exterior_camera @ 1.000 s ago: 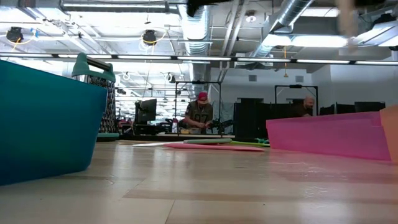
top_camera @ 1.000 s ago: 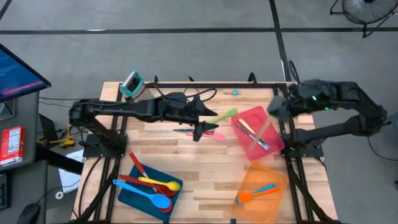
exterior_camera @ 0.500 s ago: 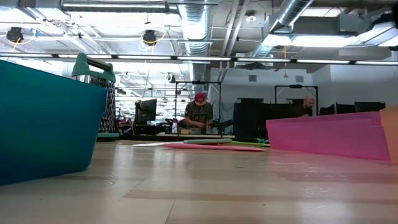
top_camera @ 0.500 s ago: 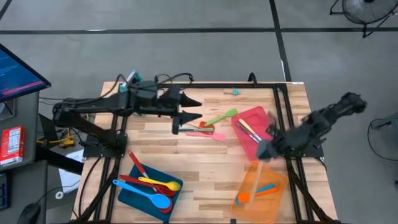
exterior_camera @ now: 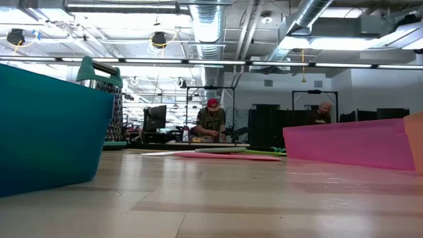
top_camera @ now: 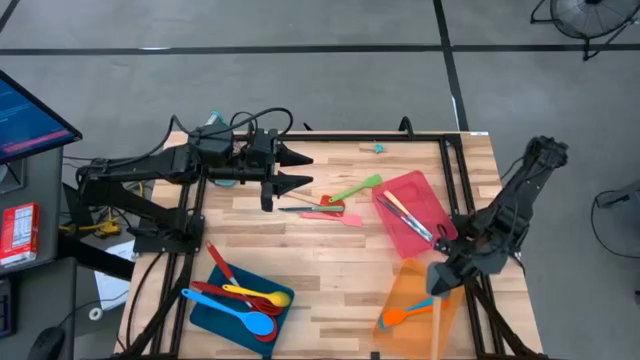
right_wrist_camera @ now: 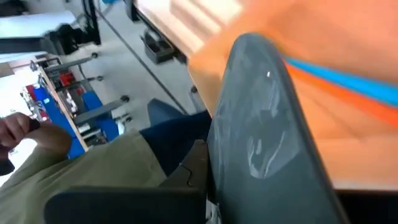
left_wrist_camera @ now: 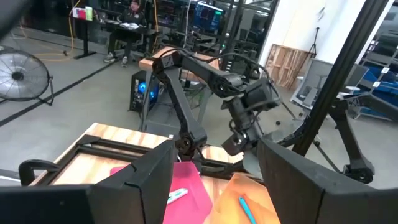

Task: Pick & Place Kitchen Items
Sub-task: Put the gray spatula into the orange bin, then put the green table knife into the red bin

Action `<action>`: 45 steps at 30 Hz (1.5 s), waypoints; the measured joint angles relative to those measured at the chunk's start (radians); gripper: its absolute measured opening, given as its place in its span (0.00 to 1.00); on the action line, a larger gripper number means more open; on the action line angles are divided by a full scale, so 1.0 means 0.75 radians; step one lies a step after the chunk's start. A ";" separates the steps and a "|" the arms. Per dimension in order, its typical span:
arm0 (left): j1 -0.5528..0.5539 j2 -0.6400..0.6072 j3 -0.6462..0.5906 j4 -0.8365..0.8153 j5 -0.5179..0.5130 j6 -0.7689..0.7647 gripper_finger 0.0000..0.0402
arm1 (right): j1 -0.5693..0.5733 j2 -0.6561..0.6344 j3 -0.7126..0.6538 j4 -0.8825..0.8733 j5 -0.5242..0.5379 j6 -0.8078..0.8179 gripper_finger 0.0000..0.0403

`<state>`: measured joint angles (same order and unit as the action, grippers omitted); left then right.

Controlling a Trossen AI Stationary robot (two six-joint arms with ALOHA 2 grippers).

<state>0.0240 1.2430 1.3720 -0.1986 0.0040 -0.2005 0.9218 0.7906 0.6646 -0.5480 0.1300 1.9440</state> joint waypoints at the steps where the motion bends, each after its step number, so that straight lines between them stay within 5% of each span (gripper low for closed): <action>1: -0.001 0.000 0.000 -0.001 0.000 -0.002 0.53 | 0.011 0.008 -0.015 0.023 -0.005 0.028 0.07; 13: -0.004 0.001 0.000 0.000 -0.056 -0.019 0.53 | -0.070 -0.008 -0.189 0.096 -0.177 0.248 0.07; 26: 0.005 0.001 0.000 0.000 -0.087 -0.018 0.53 | -0.386 0.022 -0.246 0.071 -0.504 0.079 0.08; 45: 0.005 0.002 0.000 0.000 -0.086 0.017 0.53 | -0.499 0.063 -0.246 0.070 -0.588 -0.094 0.49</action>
<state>0.0277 1.2442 1.3720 -0.1988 -0.0605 -0.1875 0.5476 0.8375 0.4801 -0.4957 -0.3106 1.8737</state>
